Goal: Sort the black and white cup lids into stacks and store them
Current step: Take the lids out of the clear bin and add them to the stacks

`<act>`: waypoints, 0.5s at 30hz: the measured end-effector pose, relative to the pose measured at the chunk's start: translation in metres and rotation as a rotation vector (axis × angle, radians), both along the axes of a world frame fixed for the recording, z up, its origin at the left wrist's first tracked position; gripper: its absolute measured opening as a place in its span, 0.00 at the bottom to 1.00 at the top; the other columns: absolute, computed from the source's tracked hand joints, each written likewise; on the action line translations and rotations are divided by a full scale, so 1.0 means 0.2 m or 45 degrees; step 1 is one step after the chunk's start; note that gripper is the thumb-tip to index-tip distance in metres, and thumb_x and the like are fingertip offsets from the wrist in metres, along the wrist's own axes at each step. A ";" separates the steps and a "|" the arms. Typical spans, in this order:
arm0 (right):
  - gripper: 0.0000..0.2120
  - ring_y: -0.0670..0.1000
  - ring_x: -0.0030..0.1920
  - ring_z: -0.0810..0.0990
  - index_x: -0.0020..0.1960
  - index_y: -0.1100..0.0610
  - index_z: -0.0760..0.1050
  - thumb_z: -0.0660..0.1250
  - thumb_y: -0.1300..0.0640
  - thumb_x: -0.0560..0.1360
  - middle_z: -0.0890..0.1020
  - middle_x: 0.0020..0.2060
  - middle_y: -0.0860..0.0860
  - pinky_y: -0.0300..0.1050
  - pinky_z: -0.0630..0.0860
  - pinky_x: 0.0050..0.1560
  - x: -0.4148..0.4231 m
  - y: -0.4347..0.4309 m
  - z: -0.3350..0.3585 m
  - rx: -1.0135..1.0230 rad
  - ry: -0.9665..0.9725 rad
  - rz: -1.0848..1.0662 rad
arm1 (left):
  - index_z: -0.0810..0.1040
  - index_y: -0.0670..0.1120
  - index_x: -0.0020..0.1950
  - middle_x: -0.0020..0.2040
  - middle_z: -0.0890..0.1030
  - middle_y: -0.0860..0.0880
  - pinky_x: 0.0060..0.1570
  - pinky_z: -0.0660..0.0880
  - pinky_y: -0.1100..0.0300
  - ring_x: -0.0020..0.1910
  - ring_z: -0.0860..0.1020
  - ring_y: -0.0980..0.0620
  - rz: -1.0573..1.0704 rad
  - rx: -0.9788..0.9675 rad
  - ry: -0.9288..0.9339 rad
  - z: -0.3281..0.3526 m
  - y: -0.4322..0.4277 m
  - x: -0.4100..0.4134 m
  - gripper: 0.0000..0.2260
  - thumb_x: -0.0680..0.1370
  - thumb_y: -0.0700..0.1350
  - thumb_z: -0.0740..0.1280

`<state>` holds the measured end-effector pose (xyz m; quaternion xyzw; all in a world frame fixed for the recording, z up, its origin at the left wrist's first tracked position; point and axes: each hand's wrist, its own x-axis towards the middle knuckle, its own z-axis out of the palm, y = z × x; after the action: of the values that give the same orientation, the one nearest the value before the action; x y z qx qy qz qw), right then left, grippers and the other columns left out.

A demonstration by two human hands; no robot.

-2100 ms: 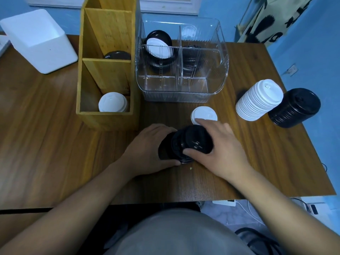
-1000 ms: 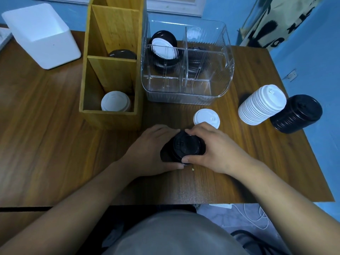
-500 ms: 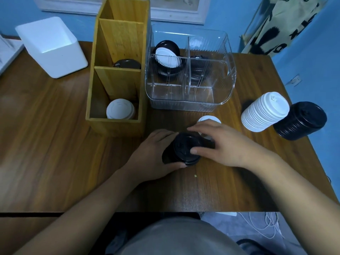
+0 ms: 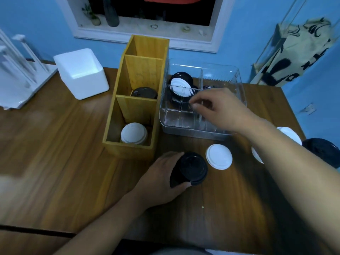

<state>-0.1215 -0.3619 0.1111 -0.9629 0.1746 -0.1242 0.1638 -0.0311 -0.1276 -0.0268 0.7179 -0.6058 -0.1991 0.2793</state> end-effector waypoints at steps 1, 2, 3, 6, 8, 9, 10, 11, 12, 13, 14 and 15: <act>0.09 0.45 0.49 0.79 0.59 0.51 0.82 0.66 0.53 0.81 0.83 0.50 0.44 0.43 0.76 0.54 0.04 -0.02 0.00 -0.018 0.005 -0.013 | 0.56 0.55 0.82 0.80 0.62 0.57 0.73 0.52 0.69 0.74 0.54 0.68 0.008 -0.001 -0.001 0.00 0.00 0.00 0.39 0.77 0.65 0.69; 0.09 0.46 0.49 0.79 0.59 0.51 0.82 0.67 0.52 0.81 0.83 0.50 0.45 0.45 0.76 0.54 0.07 -0.05 0.01 -0.045 0.006 -0.032 | 0.54 0.55 0.82 0.80 0.61 0.57 0.73 0.51 0.70 0.75 0.53 0.67 0.017 0.001 0.001 0.00 0.00 0.00 0.39 0.78 0.64 0.68; 0.09 0.47 0.49 0.80 0.58 0.51 0.82 0.67 0.52 0.80 0.84 0.50 0.46 0.47 0.77 0.55 0.11 -0.07 0.00 -0.074 0.012 -0.058 | 0.53 0.54 0.83 0.81 0.59 0.57 0.73 0.50 0.71 0.76 0.52 0.67 0.025 0.002 0.005 0.00 0.00 0.00 0.39 0.78 0.63 0.68; 0.08 0.51 0.48 0.79 0.57 0.52 0.81 0.67 0.53 0.80 0.83 0.49 0.50 0.50 0.77 0.54 0.24 -0.17 -0.04 -0.137 0.058 -0.133 | 0.50 0.54 0.84 0.82 0.58 0.56 0.74 0.50 0.70 0.79 0.53 0.62 0.048 0.009 0.011 0.00 -0.01 0.00 0.40 0.79 0.62 0.67; 0.09 0.55 0.51 0.79 0.57 0.53 0.81 0.66 0.53 0.79 0.82 0.49 0.52 0.51 0.76 0.55 0.32 -0.22 -0.06 -0.160 0.063 -0.166 | 0.50 0.53 0.84 0.81 0.58 0.56 0.74 0.50 0.71 0.79 0.54 0.61 0.062 0.007 0.017 0.00 -0.01 0.00 0.39 0.80 0.62 0.66; 0.09 0.57 0.53 0.79 0.57 0.54 0.80 0.67 0.53 0.79 0.81 0.49 0.53 0.52 0.76 0.56 0.36 -0.24 -0.06 -0.164 0.062 -0.178 | 0.50 0.53 0.84 0.81 0.59 0.56 0.74 0.50 0.72 0.79 0.54 0.61 0.071 0.006 0.026 0.00 -0.01 0.00 0.39 0.80 0.62 0.66; 0.10 0.57 0.54 0.78 0.57 0.55 0.80 0.67 0.53 0.78 0.81 0.51 0.54 0.52 0.75 0.57 0.40 -0.26 -0.05 -0.161 0.066 -0.189 | 0.51 0.52 0.84 0.81 0.59 0.56 0.74 0.50 0.72 0.79 0.55 0.62 0.075 0.005 0.036 0.00 -0.01 0.00 0.38 0.80 0.61 0.66; 0.11 0.58 0.55 0.78 0.58 0.55 0.80 0.68 0.52 0.78 0.81 0.52 0.55 0.51 0.74 0.57 0.44 -0.28 -0.05 -0.148 0.082 -0.203 | 0.52 0.52 0.83 0.81 0.59 0.57 0.74 0.51 0.72 0.79 0.55 0.62 0.075 0.000 0.043 0.00 -0.01 0.00 0.37 0.80 0.61 0.66; 0.13 0.58 0.56 0.78 0.59 0.55 0.80 0.68 0.49 0.78 0.81 0.53 0.55 0.49 0.73 0.56 0.49 -0.29 -0.04 -0.120 0.118 -0.220 | 0.53 0.52 0.83 0.81 0.59 0.57 0.75 0.52 0.70 0.79 0.55 0.62 0.071 -0.006 0.048 0.00 -0.01 0.00 0.37 0.80 0.60 0.67; 0.16 0.58 0.57 0.78 0.61 0.55 0.79 0.69 0.47 0.78 0.81 0.55 0.55 0.48 0.72 0.55 0.53 -0.31 -0.03 -0.084 0.180 -0.230 | 0.53 0.53 0.83 0.81 0.58 0.58 0.76 0.53 0.69 0.79 0.55 0.63 0.067 -0.006 0.048 0.00 -0.01 0.00 0.37 0.80 0.60 0.67; 0.19 0.58 0.59 0.78 0.63 0.54 0.78 0.69 0.44 0.78 0.82 0.57 0.55 0.47 0.72 0.55 0.57 -0.32 -0.03 -0.044 0.259 -0.231 | 0.53 0.53 0.83 0.81 0.58 0.58 0.76 0.54 0.68 0.79 0.55 0.62 0.062 -0.005 0.044 0.00 -0.01 0.00 0.36 0.80 0.60 0.67; 0.22 0.58 0.60 0.78 0.64 0.54 0.78 0.69 0.41 0.77 0.82 0.59 0.55 0.47 0.73 0.56 0.60 -0.33 -0.02 -0.005 0.338 -0.228 | 0.54 0.52 0.83 0.81 0.59 0.57 0.76 0.53 0.68 0.79 0.55 0.62 0.059 -0.007 0.043 0.00 -0.01 0.00 0.36 0.80 0.60 0.67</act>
<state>-0.0020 -0.4280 0.1066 -0.9518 0.2797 -0.0105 0.1256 -0.0310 -0.1301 -0.0260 0.7273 -0.5849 -0.2029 0.2960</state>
